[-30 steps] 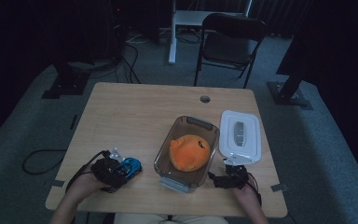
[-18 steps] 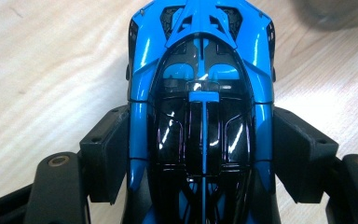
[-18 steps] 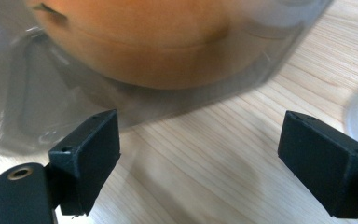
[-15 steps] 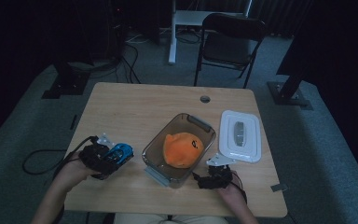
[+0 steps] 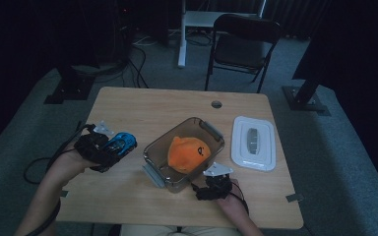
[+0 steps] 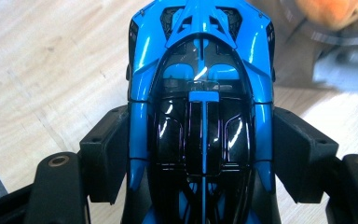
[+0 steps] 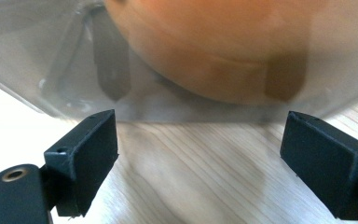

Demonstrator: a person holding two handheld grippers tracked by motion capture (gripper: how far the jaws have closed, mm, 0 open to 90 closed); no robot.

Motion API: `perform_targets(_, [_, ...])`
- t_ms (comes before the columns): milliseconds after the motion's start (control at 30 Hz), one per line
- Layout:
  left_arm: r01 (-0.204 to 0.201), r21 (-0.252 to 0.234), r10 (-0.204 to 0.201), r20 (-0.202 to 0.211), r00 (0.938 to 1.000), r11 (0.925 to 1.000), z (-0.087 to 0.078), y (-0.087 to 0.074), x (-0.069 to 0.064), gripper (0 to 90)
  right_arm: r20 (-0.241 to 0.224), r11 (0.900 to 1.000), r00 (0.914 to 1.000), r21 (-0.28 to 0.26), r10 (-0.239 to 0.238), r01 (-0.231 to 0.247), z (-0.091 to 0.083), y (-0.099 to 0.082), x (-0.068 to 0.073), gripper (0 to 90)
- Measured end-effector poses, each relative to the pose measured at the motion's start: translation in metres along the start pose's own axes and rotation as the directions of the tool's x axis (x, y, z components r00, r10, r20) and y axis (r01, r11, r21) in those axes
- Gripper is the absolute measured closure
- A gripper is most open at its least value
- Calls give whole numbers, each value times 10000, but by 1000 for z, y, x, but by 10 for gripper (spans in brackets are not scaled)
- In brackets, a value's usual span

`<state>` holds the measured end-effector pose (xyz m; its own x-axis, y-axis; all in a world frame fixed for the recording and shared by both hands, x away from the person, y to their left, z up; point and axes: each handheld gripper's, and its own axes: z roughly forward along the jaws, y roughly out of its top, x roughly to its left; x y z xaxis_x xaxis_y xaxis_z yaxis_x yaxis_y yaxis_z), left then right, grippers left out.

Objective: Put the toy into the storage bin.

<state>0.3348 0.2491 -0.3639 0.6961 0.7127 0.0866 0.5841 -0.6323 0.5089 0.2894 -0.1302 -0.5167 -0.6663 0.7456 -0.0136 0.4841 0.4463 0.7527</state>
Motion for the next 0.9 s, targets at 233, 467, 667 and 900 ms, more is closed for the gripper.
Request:
perform_targets(233, [-89,-263,90,13,10000,9996,-5,21,-7,289,505,9997,9985,112,200,-206,-9,-13,-11,108])
perform_targets(467, [-509,-262,514,170,9985,9984,4,46,-18,288,670,9996,9975,177,219,-231,-13,-18,-15,108])
perform_targets(667, [-903,-292,913,356,9952,9955,9,71,-27,288,597,9994,9980,282,206,-223,-11,-21,-15,108])
perform_targets(900, [-1246,-369,1270,733,9892,9915,21,95,-44,288,643,9990,9976,357,261,-285,-11,-23,-16,108])
